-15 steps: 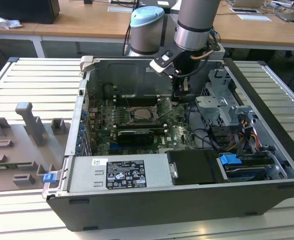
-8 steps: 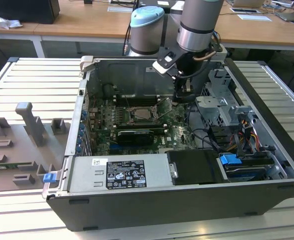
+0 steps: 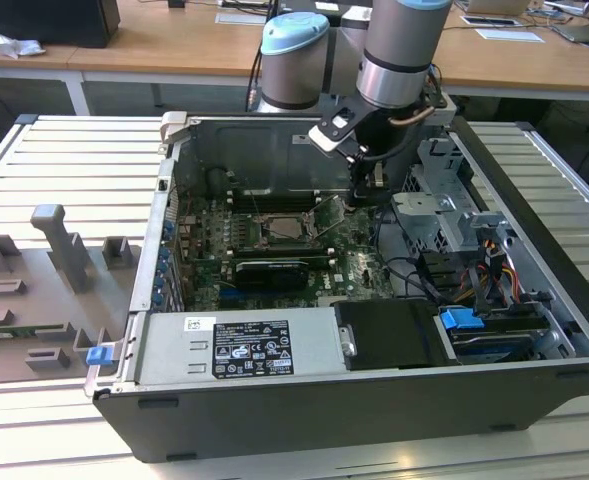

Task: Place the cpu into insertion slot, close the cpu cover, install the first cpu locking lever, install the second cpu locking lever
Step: 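Close the cpu cover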

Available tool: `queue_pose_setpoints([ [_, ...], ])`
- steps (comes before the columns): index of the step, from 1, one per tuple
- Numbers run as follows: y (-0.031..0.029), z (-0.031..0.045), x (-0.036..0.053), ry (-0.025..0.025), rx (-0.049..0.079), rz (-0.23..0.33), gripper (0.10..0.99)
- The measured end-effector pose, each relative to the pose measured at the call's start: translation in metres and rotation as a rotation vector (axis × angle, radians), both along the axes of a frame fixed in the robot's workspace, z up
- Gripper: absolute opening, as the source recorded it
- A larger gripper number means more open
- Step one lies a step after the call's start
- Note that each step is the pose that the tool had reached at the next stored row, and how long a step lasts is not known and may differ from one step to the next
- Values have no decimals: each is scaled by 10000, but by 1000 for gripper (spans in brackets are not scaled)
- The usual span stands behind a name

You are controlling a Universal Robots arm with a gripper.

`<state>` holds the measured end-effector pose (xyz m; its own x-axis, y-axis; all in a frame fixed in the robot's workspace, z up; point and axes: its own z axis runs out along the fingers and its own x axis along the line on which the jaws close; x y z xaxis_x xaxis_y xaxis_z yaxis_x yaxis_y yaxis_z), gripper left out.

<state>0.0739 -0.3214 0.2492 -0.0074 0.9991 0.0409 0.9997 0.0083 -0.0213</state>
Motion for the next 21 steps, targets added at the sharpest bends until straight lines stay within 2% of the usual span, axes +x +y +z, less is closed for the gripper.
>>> queue_pose_setpoints([
  [1, -1, -7, -1, 23, -2, 2, 106],
  [3, 0, -8, -8, 35, -2, 3, 106],
  [14, 0, 12, -171, 37, -2, 3, 106],
  [21, 0, 12, -196, 37, -1, 3, 106],
])
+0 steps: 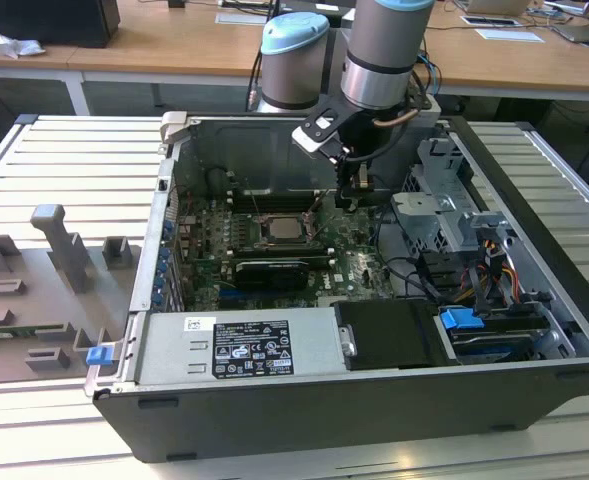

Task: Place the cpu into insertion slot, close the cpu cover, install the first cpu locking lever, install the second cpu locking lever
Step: 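Close the cpu cover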

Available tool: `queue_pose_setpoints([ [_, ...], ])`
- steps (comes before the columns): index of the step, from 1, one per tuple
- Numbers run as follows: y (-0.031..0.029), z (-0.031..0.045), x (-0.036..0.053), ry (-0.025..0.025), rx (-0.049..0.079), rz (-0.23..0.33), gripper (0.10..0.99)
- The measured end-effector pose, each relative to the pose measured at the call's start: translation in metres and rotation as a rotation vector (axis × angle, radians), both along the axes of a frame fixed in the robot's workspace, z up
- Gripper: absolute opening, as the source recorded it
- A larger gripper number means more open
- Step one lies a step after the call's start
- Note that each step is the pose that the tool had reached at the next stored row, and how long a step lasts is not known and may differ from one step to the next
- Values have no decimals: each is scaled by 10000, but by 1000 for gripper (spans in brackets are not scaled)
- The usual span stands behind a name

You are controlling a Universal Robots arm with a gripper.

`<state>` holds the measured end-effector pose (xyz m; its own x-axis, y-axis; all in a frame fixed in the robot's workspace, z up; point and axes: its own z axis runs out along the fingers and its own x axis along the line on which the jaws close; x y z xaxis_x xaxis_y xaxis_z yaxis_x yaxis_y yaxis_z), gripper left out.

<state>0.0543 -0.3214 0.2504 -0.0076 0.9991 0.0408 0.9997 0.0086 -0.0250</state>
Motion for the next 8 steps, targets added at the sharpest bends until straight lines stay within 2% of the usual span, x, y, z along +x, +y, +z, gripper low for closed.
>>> queue_pose_setpoints([
  [8, 0, 0, -35, 0, 0, 0, 106],
])
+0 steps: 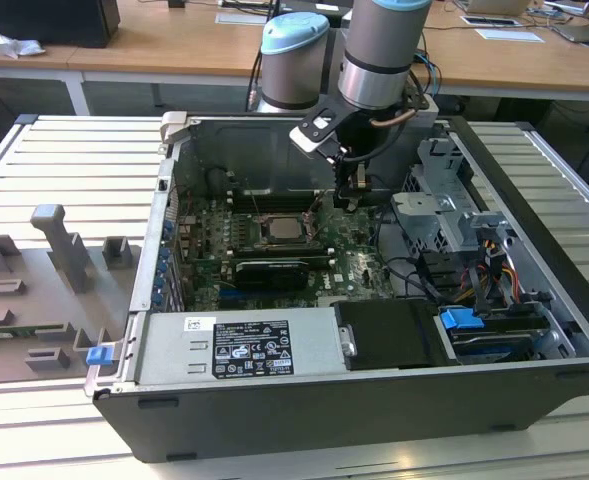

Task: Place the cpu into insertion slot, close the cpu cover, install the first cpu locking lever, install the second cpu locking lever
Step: 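Close the cpu cover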

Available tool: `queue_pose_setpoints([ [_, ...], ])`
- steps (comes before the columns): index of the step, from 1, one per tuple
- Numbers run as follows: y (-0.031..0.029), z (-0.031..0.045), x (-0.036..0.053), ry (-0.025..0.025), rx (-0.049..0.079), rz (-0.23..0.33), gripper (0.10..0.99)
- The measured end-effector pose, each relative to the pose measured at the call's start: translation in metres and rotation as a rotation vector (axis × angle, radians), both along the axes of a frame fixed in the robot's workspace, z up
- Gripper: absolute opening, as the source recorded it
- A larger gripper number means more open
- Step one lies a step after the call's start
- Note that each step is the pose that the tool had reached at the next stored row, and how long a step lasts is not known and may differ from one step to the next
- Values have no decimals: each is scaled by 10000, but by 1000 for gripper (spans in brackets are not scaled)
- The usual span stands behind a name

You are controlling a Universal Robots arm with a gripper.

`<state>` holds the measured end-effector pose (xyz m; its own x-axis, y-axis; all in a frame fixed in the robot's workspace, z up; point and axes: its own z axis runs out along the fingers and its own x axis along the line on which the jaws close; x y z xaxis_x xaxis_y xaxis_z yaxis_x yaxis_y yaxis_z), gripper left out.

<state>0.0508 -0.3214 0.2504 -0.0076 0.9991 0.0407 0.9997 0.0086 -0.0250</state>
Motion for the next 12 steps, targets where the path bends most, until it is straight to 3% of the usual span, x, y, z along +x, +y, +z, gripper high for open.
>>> queue_pose_setpoints([
  [12, 0, 0, -31, 0, 0, -1, 106],
])
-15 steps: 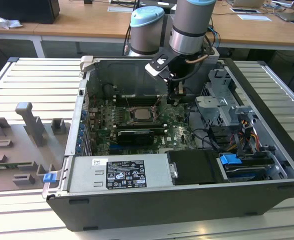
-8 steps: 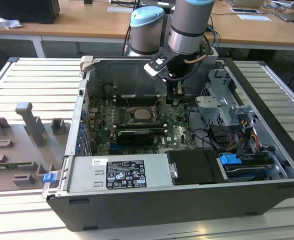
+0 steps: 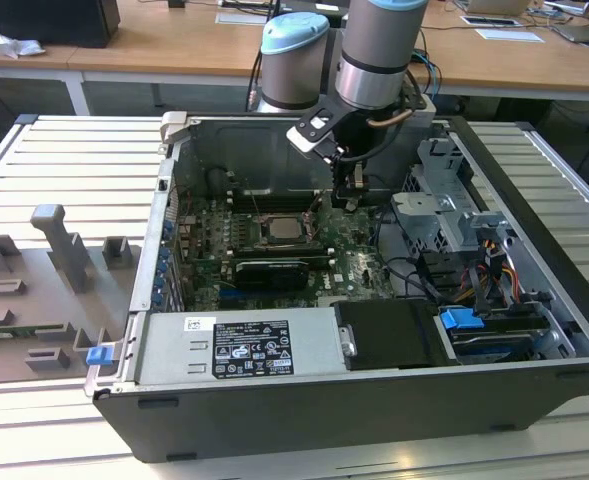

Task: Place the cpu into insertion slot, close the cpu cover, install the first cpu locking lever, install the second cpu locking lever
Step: 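Close the cpu cover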

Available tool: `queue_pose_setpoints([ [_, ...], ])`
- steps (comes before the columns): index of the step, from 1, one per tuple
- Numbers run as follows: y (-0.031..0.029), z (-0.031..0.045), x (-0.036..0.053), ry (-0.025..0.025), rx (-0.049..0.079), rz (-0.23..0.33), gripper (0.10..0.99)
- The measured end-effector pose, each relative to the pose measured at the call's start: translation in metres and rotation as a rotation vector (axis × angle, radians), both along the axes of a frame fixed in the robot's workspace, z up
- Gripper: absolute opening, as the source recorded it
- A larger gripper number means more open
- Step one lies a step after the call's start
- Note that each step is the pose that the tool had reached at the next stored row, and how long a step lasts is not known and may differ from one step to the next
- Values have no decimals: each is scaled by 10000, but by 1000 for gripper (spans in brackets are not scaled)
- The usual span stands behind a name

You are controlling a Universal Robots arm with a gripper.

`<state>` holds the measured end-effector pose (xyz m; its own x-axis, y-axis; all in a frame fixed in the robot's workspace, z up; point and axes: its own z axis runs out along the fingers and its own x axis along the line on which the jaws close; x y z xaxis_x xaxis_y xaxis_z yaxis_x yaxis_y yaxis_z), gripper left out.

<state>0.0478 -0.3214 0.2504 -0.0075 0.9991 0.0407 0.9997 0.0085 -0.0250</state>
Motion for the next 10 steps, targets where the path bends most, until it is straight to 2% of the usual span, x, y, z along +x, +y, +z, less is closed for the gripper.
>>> queue_pose_setpoints([
  [10, 0, 0, -27, 0, 0, 1, 106],
])
